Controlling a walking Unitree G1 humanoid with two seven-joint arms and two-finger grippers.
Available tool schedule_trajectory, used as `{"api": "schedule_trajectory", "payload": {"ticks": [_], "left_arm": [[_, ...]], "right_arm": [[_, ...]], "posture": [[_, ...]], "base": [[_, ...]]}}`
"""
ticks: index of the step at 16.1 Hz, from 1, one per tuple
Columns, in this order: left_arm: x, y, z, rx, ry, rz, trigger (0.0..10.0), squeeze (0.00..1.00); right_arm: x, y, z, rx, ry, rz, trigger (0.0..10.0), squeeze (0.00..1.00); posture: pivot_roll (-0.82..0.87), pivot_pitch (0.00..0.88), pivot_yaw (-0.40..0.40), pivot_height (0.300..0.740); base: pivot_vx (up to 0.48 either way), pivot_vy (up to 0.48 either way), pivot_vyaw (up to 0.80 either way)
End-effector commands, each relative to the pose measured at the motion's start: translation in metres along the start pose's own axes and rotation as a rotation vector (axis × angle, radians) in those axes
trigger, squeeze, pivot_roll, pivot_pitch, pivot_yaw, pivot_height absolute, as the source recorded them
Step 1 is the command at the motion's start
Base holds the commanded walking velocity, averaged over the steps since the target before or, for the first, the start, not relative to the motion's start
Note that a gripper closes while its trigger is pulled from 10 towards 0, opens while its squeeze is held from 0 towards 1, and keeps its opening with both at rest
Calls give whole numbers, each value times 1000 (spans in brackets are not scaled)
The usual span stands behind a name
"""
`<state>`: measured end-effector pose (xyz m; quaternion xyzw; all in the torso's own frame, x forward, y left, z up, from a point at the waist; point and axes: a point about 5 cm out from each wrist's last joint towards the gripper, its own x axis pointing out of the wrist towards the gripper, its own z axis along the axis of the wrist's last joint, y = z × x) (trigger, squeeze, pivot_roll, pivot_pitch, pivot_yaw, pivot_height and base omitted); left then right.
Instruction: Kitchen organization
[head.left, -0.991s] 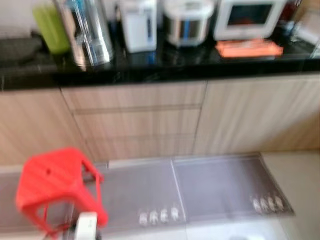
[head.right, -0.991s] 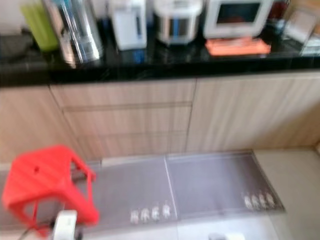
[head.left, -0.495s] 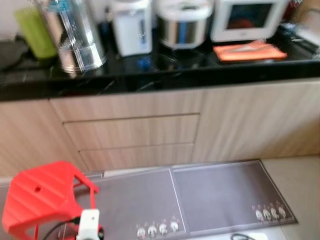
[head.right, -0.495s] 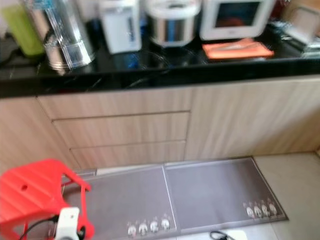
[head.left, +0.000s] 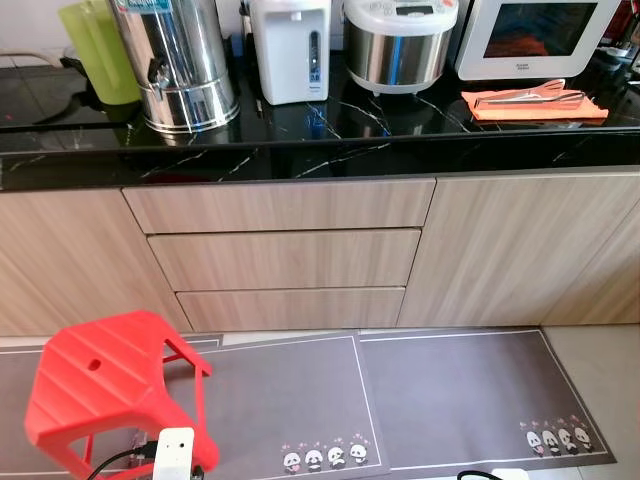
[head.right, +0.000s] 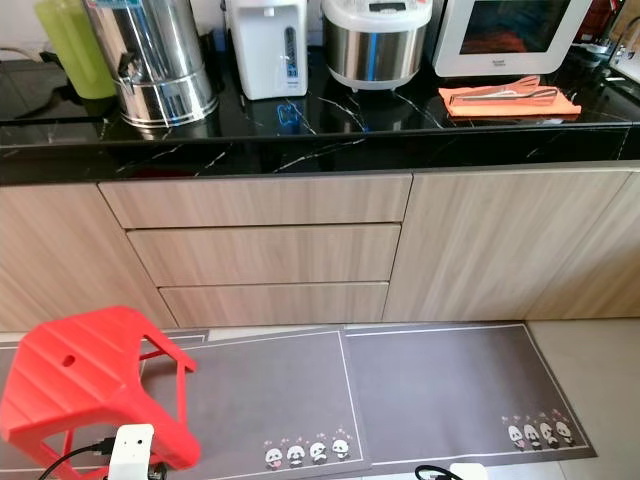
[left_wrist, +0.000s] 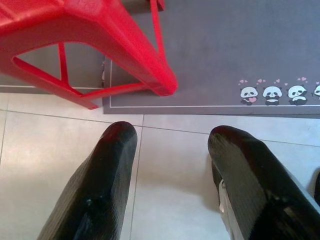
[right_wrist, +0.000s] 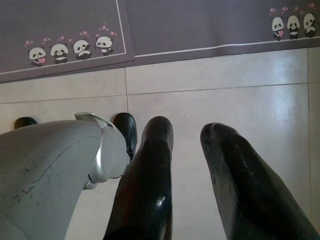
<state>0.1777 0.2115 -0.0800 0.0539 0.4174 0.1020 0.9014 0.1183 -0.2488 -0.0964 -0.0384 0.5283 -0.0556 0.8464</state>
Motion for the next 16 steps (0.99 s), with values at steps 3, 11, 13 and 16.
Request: {"api": "schedule_trajectory", "payload": {"ticks": [3,11,13,16], "left_arm": [[-1,3,-7,15,25,-5,10000,0],[-1,2,-7,16,25,-6,10000,0],[-1,2,-7,16,25,-6,10000,0],[-1,2,-7,16,25,-6,10000,0]], "right_arm": [[0,-1,-2,-10,0,-12,10000,0],[-1,-2,-2,-17,2,-17,10000,0],[-1,-2,-2,-17,2,-17,10000,0],[-1,-2,-2,-17,2,-17,10000,0]], "posture": [[-197,0,46,740],[-197,0,46,740],[-197,0,46,740],[-197,0,46,740]], "base": [[0,0,0],[0,0,0],[0,0,0],[0,0,0]]}}
